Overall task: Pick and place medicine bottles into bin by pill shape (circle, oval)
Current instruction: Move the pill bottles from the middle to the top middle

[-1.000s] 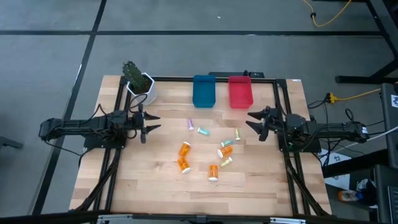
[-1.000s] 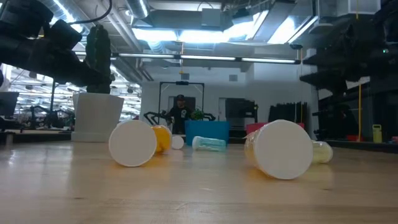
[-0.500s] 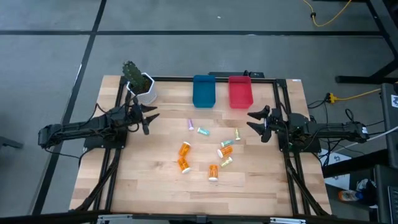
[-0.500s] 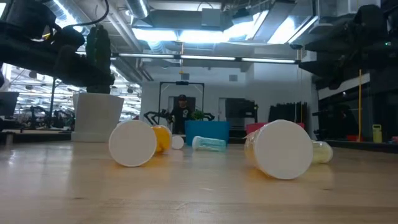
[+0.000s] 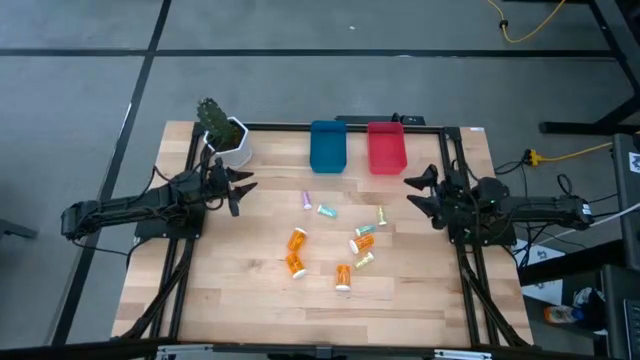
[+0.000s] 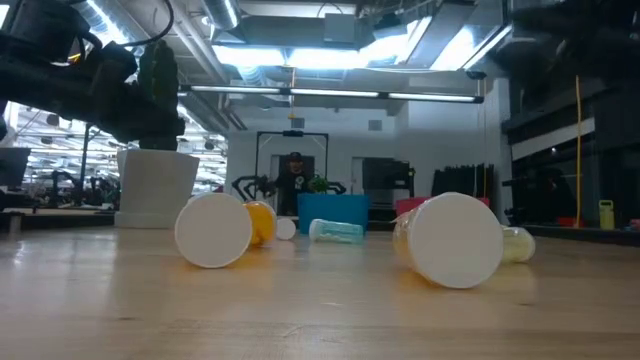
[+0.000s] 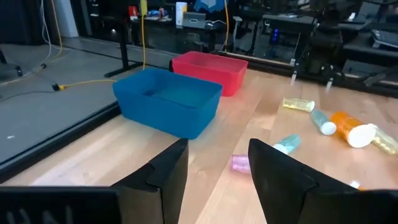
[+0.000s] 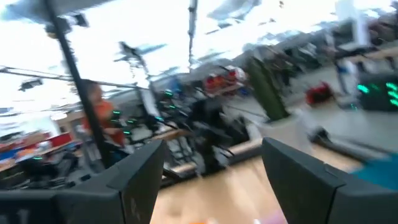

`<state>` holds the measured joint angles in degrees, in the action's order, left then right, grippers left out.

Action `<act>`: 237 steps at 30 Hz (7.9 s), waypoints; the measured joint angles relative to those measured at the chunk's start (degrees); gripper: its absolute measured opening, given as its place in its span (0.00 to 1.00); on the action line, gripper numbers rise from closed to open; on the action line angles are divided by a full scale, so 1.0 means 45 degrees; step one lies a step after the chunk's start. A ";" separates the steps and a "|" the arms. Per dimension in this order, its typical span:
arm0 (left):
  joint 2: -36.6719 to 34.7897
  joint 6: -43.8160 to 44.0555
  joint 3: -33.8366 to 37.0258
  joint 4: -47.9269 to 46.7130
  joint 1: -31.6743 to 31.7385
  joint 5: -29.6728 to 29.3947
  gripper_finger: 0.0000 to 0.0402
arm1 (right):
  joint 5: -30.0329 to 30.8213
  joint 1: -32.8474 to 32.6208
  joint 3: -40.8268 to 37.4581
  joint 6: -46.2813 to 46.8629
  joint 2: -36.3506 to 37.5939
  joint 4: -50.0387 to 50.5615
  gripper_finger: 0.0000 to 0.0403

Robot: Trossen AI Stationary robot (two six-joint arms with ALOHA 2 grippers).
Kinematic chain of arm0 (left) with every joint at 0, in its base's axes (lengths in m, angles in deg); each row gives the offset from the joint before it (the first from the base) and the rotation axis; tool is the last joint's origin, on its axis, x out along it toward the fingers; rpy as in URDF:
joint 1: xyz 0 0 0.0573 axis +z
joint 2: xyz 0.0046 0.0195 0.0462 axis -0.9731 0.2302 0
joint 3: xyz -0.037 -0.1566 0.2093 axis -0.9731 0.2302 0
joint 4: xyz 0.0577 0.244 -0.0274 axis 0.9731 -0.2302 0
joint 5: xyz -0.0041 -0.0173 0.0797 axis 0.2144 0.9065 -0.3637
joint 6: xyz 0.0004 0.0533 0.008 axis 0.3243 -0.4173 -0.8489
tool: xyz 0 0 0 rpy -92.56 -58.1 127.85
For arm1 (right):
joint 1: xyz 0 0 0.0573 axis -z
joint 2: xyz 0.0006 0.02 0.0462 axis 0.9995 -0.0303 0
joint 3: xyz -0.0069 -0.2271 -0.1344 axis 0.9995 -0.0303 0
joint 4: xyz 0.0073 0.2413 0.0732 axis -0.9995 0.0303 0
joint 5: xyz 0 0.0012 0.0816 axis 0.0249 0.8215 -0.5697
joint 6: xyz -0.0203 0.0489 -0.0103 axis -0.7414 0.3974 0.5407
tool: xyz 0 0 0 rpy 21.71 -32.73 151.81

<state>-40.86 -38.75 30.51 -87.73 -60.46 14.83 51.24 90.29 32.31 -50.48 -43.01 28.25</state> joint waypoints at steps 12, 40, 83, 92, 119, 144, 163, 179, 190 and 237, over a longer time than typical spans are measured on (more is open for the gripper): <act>0.0025 0.0529 -0.0269 0.4426 -0.0594 0.4974 0.41 | -0.1313 -0.0003 0.4199 -0.1242 -0.0618 0.5586 0.67; 1.1285 0.0316 -0.7553 -0.2358 -0.6171 0.1997 0.41 | -0.1327 0.0000 0.4785 -0.0838 -0.3267 0.6947 0.67; 1.7824 0.4238 -0.8578 -0.0503 -0.9725 -0.0683 0.09 | -0.1303 0.0000 0.4785 -0.0188 -0.3416 0.7116 0.67; 1.8954 0.2246 -0.9632 -0.0160 -0.8243 -0.1600 0.10 | -0.0653 -0.0005 0.4785 -0.0194 -0.3416 0.7126 0.67; 1.9004 -0.0739 -0.9632 -0.0205 -0.2628 -0.1612 0.09 | -0.0662 -0.0005 0.4785 -0.0154 -0.3425 0.7189 0.67; 1.7193 0.3065 -0.9612 -0.1278 -0.9411 0.0649 0.09 | -0.0667 0.0000 0.4785 -0.0126 -0.3440 0.7286 0.67; 2.0118 -0.0423 -0.9666 0.2953 -0.7881 -0.0879 0.09 | -0.0647 0.0000 0.4781 0.0390 -0.3497 0.7281 0.67; 2.0118 -0.4760 -0.9675 0.3636 -0.2930 0.0462 0.09 | -0.0647 0.0000 0.4781 0.0089 -0.3498 0.7271 0.67; 1.9872 -0.3632 -0.9683 0.4044 -0.2110 0.1103 0.09 | -0.0649 0.0000 0.4781 0.0086 -0.3498 0.7291 0.67; 2.2828 -0.2094 -1.4074 -0.1729 -0.1603 -0.1376 0.09 | -0.0652 -0.0001 0.4781 0.0142 -0.3494 0.7373 0.67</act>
<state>61.86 -48.18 -32.82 -95.51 -67.67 8.64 48.31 90.28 53.82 -49.84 -58.74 61.43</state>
